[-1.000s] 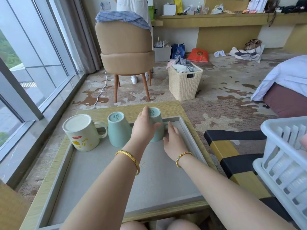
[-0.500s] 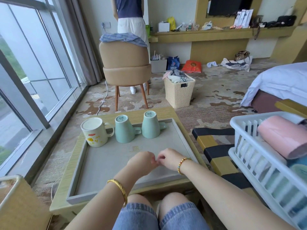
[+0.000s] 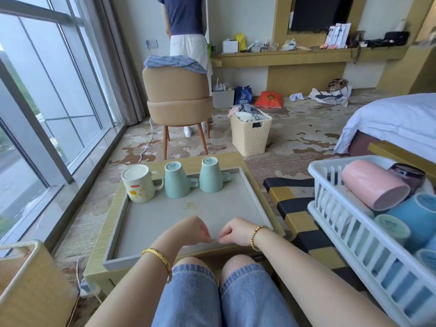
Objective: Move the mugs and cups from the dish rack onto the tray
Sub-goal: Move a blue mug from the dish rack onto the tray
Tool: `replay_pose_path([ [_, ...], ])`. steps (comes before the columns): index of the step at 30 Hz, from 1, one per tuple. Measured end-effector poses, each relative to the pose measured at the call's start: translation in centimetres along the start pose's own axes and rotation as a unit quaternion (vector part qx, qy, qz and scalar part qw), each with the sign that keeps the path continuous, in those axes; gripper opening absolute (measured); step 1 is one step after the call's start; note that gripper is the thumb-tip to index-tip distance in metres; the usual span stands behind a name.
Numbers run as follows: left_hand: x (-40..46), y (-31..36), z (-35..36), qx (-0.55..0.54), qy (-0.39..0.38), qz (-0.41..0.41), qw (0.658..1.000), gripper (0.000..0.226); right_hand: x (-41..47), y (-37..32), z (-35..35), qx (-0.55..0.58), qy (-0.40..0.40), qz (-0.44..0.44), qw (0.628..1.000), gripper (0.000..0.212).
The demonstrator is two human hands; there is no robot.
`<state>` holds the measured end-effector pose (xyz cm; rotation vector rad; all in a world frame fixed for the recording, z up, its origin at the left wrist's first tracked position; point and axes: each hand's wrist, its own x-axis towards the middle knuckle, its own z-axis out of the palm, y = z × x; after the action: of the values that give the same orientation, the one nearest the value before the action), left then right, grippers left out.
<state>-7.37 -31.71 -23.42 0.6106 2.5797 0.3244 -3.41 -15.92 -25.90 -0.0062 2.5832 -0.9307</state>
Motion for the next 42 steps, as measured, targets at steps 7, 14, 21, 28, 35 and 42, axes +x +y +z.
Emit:
replay_pose_path([
  [7,-0.7,2.3,-0.8,0.014,0.061,-0.004,0.998,0.034,-2.0,-0.2,-1.8,0.028,0.078,-0.009,0.997,0.031],
  [14,-1.7,12.7,-4.8,-0.084,0.208,0.113,0.968,0.023,-9.7,1.4,-11.4,0.046,0.327,-0.008,0.944,0.025],
  [21,-3.3,25.3,-2.1,-0.121,0.200,0.265,0.936,0.024,-19.4,8.5,-16.3,0.040,0.461,0.060,0.885,0.024],
  [28,-3.3,32.9,3.8,-0.094,0.127,0.313,0.936,0.032,-26.3,16.7,-15.5,0.072,0.502,0.166,0.845,0.025],
  [35,-3.2,34.8,7.7,0.098,-0.022,0.350,0.932,0.044,-26.9,18.6,-13.1,0.112,0.475,0.166,0.857,0.024],
  [42,-3.2,35.7,9.1,0.202,0.019,0.292,0.935,0.057,-27.8,19.2,-13.2,0.044,0.510,0.220,0.830,0.029],
])
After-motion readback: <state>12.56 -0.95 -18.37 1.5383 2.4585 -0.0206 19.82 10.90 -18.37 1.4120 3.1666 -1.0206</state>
